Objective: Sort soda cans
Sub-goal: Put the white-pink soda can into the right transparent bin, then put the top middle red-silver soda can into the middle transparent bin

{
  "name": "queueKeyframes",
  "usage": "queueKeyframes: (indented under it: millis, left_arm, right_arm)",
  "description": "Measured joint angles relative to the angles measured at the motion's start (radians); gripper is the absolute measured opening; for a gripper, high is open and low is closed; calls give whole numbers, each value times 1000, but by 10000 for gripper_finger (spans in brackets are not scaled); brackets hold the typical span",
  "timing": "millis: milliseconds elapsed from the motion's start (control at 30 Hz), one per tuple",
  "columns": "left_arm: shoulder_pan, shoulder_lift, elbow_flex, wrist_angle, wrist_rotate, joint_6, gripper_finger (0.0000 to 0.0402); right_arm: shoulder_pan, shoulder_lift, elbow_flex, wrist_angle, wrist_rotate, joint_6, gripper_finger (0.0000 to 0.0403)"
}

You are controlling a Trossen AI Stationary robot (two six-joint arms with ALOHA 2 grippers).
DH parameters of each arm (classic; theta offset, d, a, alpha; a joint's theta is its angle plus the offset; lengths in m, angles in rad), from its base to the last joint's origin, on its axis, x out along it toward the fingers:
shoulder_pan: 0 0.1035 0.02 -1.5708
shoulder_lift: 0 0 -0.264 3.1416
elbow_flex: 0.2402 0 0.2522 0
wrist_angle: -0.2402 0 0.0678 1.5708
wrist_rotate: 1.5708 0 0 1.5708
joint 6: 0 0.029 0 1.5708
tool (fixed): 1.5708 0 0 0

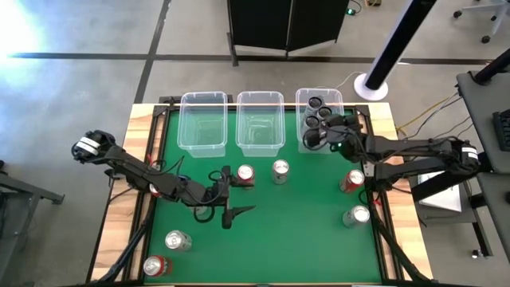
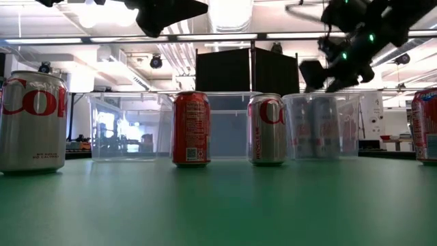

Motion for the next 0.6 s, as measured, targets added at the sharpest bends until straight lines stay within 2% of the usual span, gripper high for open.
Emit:
queueKeyframes:
  millis: [233, 433, 600]
  left_arm:
    - [5, -33, 0, -107, 33, -33, 311]
    - [15, -72, -4, -211, 34, -75, 311]
    - [14, -91, -9, -220, 37, -92, 311]
  right_arm:
    - [47, -7, 143, -20, -138, -114, 337]
    - [204, 10, 188, -14, -266, -134, 322]
    - [344, 101, 190, -18, -405, -80, 307]
